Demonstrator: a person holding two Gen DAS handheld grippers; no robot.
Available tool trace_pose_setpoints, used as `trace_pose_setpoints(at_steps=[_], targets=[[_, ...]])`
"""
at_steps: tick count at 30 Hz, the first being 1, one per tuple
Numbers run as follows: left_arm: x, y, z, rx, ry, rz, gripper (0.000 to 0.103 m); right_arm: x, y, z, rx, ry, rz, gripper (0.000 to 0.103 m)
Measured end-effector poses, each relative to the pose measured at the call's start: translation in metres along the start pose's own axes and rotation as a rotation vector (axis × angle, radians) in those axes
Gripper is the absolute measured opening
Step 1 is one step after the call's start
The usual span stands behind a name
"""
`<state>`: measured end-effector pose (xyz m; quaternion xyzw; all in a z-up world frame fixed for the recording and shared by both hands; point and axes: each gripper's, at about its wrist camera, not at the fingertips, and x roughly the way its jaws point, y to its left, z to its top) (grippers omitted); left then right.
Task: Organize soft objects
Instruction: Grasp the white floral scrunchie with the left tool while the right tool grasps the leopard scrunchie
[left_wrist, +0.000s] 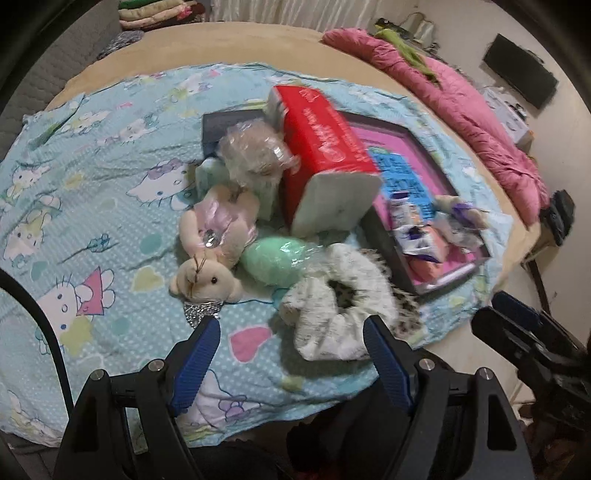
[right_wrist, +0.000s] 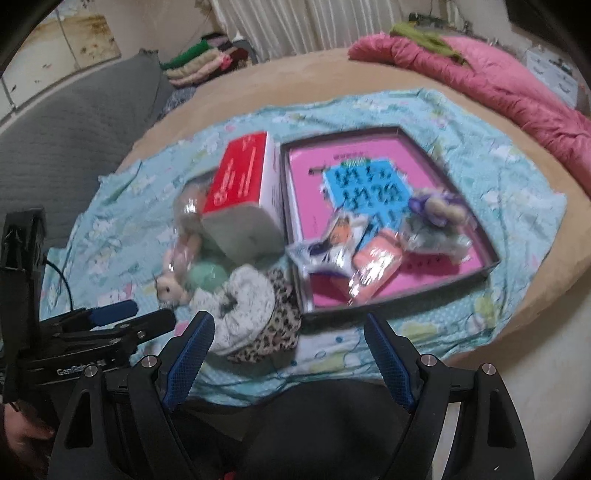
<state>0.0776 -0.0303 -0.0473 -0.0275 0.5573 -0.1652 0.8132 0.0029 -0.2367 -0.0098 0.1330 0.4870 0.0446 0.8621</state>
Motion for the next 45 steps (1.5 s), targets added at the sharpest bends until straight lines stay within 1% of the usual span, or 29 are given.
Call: trace_pose_setpoints(at_steps=[3, 5, 7, 8, 10, 12, 17, 19, 20, 21, 22, 23, 24, 26, 27, 30, 34, 38, 41, 44, 45], targets=[[0.01, 0.007, 0.0, -0.025, 0.013, 0.001, 0.079, 0.009, 0.0, -0.003, 0.001, 0.012, -0.01, 0.084], [0.016, 0.013, 0.001, -0.045, 0.034, -0.018, 0.079, 0.014, -0.002, -0.005, -0.001, 0.025, 0.0, 0.084], [0.022, 0.018, 0.002, -0.063, 0.034, -0.042, 0.079, 0.019, -0.005, -0.007, -0.003, 0.048, -0.017, 0.084], [0.026, 0.019, 0.003, -0.063, 0.039, -0.048, 0.079, 0.022, -0.007, -0.008, -0.004, 0.064, -0.008, 0.084], [0.034, 0.02, 0.005, -0.064, 0.055, -0.066, 0.079, 0.027, -0.007, -0.009, -0.012, 0.084, -0.017, 0.084], [0.039, 0.02, 0.007, -0.06, 0.059, -0.081, 0.079, 0.03, -0.005, -0.011, -0.015, 0.088, -0.013, 0.084], [0.056, 0.016, 0.012, -0.051, 0.089, -0.121, 0.073, 0.039, -0.002, -0.013, -0.023, 0.122, -0.01, 0.084], [0.061, 0.01, 0.014, -0.034, 0.088, -0.122, 0.071, 0.044, 0.0, -0.013, -0.033, 0.138, -0.024, 0.084], [0.062, 0.008, 0.016, -0.024, 0.087, -0.118, 0.065, 0.045, 0.001, -0.013, -0.036, 0.143, -0.023, 0.084], [0.064, 0.005, 0.018, -0.016, 0.084, -0.12, 0.057, 0.047, 0.002, -0.013, -0.038, 0.15, -0.024, 0.084], [0.065, 0.004, 0.019, -0.016, 0.085, -0.128, 0.052, 0.049, 0.003, -0.013, -0.038, 0.158, -0.03, 0.084], [0.067, 0.004, 0.02, -0.023, 0.088, -0.146, 0.041, 0.052, 0.004, -0.014, -0.044, 0.17, -0.036, 0.084], [0.069, 0.004, 0.021, -0.033, 0.093, -0.185, 0.029, 0.053, 0.005, -0.014, -0.045, 0.176, -0.04, 0.084], [0.069, 0.006, 0.021, -0.048, 0.089, -0.224, 0.022, 0.055, 0.007, -0.014, -0.046, 0.182, -0.045, 0.084], [0.068, 0.006, 0.021, -0.04, 0.081, -0.231, 0.018, 0.057, 0.008, -0.015, -0.045, 0.187, -0.045, 0.084], [0.061, 0.004, 0.022, -0.025, 0.057, -0.243, 0.016, 0.064, 0.011, -0.014, -0.041, 0.199, -0.045, 0.084], [0.05, 0.005, 0.021, -0.004, 0.042, -0.248, 0.015, 0.073, 0.017, -0.014, -0.041, 0.213, -0.041, 0.084], [0.039, 0.011, 0.016, 0.005, 0.04, -0.235, 0.015, 0.082, 0.021, -0.014, -0.035, 0.23, -0.042, 0.084], [0.031, 0.025, 0.007, 0.005, 0.047, -0.225, 0.015, 0.09, 0.022, -0.013, -0.023, 0.244, -0.038, 0.084], [0.025, 0.036, 0.0, 0.013, 0.052, -0.2, 0.015, 0.099, 0.026, -0.013, -0.018, 0.253, -0.039, 0.084], [0.023, 0.039, -0.002, 0.013, 0.052, -0.196, 0.015, 0.101, 0.027, -0.012, -0.016, 0.245, -0.034, 0.084]])
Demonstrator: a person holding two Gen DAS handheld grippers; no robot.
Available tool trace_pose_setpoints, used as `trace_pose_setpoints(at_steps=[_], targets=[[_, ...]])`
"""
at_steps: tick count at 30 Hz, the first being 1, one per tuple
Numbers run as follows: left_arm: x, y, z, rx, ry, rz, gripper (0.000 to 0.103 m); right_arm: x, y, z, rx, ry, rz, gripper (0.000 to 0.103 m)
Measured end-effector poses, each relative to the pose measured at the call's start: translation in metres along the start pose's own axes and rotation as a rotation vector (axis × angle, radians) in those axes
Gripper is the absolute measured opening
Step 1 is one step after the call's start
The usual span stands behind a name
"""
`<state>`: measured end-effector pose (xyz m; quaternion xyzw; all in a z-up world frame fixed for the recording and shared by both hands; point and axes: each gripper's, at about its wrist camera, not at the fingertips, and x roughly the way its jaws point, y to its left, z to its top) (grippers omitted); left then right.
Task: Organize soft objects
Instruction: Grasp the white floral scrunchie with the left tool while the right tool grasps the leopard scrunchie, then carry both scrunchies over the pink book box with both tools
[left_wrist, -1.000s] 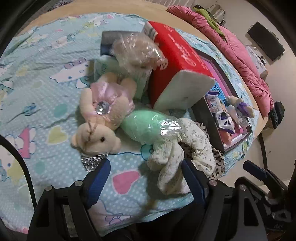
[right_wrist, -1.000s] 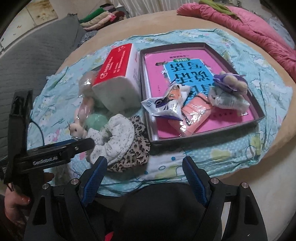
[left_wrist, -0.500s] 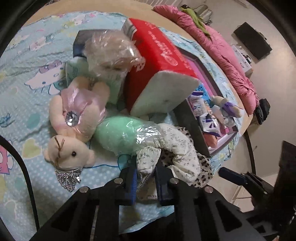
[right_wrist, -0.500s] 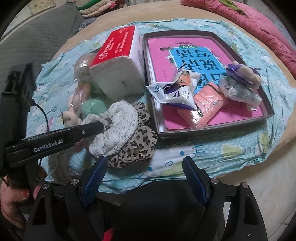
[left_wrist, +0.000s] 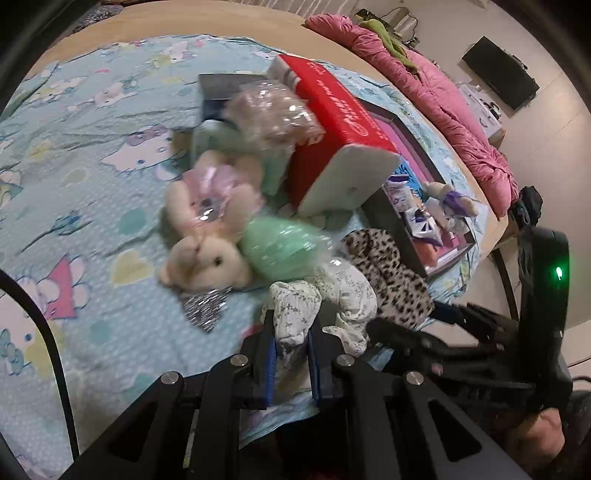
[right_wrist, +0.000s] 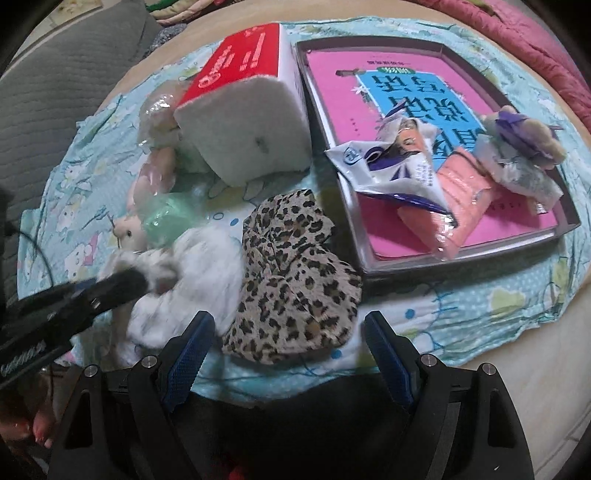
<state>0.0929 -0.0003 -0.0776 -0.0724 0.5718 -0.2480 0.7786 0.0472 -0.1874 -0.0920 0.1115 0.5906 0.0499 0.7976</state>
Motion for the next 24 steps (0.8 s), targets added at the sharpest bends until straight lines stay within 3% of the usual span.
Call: trace_pose_setpoints(at_steps=[2, 3, 5, 7, 8, 17, 24], targets=[[-0.004, 0.006, -0.002, -0.006, -0.002, 0.007, 0.015, 0.003, 0.003, 0.003, 0.009, -0.01, 0.005, 0.082], [-0.005, 0.007, -0.003, -0.013, -0.003, 0.007, 0.015, 0.005, 0.004, 0.006, 0.012, -0.023, 0.005, 0.074], [-0.009, 0.008, -0.005, -0.016, -0.011, 0.01, 0.015, 0.006, 0.006, 0.008, 0.01, -0.041, -0.005, 0.055], [-0.013, 0.008, -0.007, -0.014, -0.019, 0.02, 0.015, 0.005, 0.007, 0.011, 0.006, -0.068, 0.05, 0.021], [-0.016, 0.008, -0.007, -0.01, -0.025, 0.027, 0.015, 0.005, 0.007, 0.012, 0.006, -0.074, 0.066, 0.014], [-0.048, -0.006, -0.004, 0.005, -0.101, 0.038, 0.015, -0.05, 0.006, 0.013, -0.077, -0.289, 0.058, 0.011], [-0.081, -0.035, 0.009, 0.04, -0.175, 0.037, 0.015, -0.081, -0.004, 0.017, -0.066, -0.354, 0.073, 0.011]])
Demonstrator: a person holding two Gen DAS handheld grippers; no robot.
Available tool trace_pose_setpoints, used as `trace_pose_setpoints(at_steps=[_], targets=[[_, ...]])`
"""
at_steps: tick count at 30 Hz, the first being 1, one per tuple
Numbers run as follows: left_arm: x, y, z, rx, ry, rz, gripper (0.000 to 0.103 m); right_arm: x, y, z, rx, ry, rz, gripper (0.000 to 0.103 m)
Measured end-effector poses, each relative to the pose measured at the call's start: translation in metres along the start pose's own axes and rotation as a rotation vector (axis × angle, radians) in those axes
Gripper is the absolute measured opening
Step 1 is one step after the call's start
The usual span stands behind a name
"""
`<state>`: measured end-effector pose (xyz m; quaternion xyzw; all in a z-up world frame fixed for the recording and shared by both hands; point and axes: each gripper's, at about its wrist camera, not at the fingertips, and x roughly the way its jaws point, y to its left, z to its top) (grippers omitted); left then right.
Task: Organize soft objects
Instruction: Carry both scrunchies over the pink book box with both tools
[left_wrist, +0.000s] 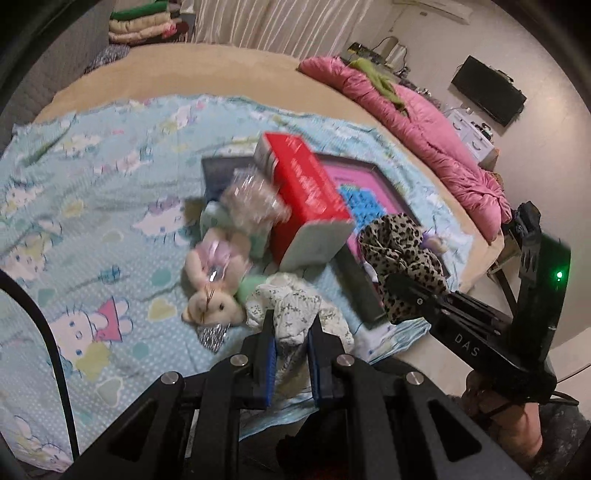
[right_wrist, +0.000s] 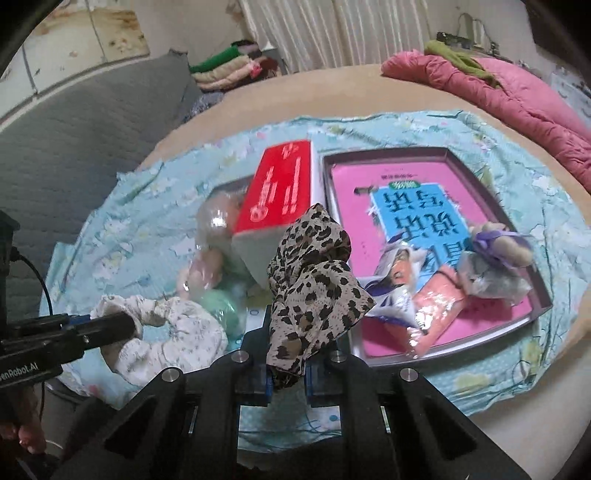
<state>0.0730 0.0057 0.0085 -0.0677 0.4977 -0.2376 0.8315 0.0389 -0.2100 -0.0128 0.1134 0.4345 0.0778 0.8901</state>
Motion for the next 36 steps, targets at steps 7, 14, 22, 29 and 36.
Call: trace_pose_setpoints(at_steps=[7, 14, 22, 29, 36], targets=[[-0.021, -0.034, 0.023, 0.052, -0.058, 0.001, 0.015, -0.041, -0.03, 0.017, 0.037, -0.084, -0.018, 0.011], [-0.026, -0.067, 0.042, 0.094, -0.086, -0.015, 0.015, -0.077, -0.061, 0.034, 0.065, -0.152, -0.053, 0.011], [-0.022, -0.101, 0.062, 0.131, -0.108, -0.033, 0.015, -0.1, -0.082, 0.045, 0.099, -0.202, -0.054, 0.011], [-0.012, -0.125, 0.074, 0.171, -0.114, -0.022, 0.015, -0.106, -0.087, 0.046, 0.118, -0.225, -0.025, 0.011], [0.004, -0.142, 0.079, 0.205, -0.103, 0.005, 0.015, -0.106, -0.098, 0.046, 0.143, -0.237, -0.01, 0.011]])
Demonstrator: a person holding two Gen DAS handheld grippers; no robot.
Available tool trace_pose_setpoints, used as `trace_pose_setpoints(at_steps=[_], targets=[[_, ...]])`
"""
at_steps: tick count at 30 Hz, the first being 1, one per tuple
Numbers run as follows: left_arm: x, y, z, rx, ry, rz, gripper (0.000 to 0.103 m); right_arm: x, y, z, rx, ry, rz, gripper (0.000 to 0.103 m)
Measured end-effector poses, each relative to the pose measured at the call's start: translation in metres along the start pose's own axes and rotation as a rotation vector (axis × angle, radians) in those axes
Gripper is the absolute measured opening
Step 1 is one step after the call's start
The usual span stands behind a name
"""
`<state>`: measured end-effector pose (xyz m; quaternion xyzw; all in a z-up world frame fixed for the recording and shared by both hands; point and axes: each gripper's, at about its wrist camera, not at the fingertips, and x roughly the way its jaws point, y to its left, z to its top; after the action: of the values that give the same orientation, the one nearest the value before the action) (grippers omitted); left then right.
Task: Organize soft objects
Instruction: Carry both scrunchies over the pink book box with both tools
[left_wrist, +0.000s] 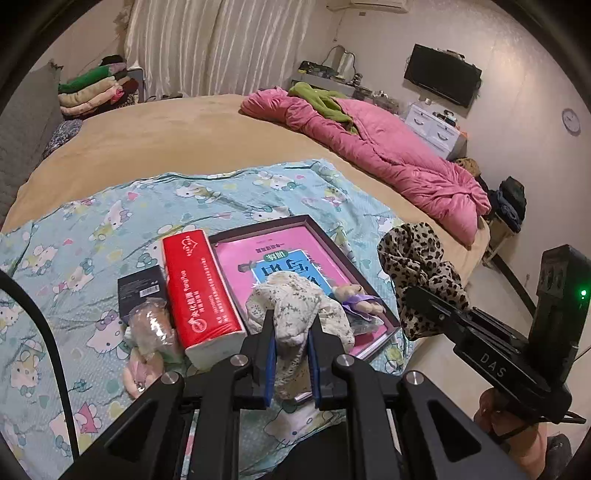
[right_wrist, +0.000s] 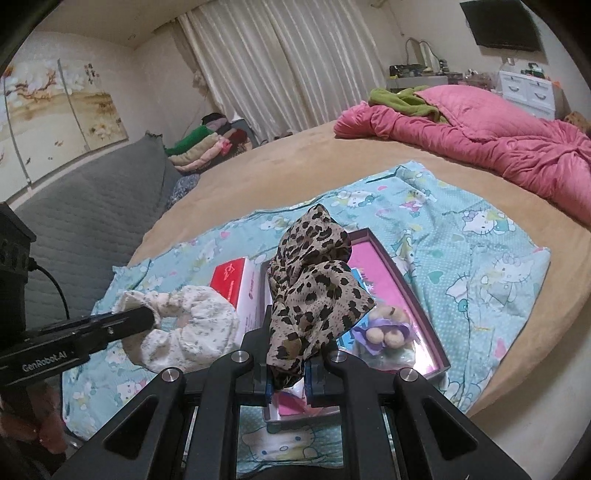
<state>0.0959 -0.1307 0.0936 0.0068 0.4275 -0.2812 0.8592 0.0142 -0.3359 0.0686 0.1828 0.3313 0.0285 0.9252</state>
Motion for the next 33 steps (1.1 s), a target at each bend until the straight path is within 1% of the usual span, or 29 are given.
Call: trace_pose_setpoints(at_steps=[7, 13, 19, 24, 29, 33], targets=[[0.026, -0.014, 0.001, 0.037, 0.038, 0.012, 0.015, 0.008, -0.014, -0.001, 0.036, 0.007, 0.006, 0.011], [0.053, -0.017, -0.002, 0.034, 0.077, 0.005, 0.015, 0.017, -0.025, -0.006, 0.058, 0.027, 0.005, 0.011], [0.077, -0.012, -0.002, 0.003, 0.108, -0.011, 0.015, 0.025, -0.033, -0.011, 0.076, 0.042, 0.002, 0.011], [0.097, -0.008, -0.003, -0.008, 0.14, 0.0, 0.015, 0.034, -0.036, -0.016, 0.083, 0.064, 0.006, 0.011], [0.111, -0.003, -0.004, -0.023, 0.152, 0.007, 0.015, 0.046, -0.033, -0.021, 0.074, 0.088, 0.015, 0.011], [0.119, -0.001, -0.004, -0.012, 0.162, 0.031, 0.015, 0.057, -0.03, -0.025, 0.052, 0.107, 0.017, 0.012]])
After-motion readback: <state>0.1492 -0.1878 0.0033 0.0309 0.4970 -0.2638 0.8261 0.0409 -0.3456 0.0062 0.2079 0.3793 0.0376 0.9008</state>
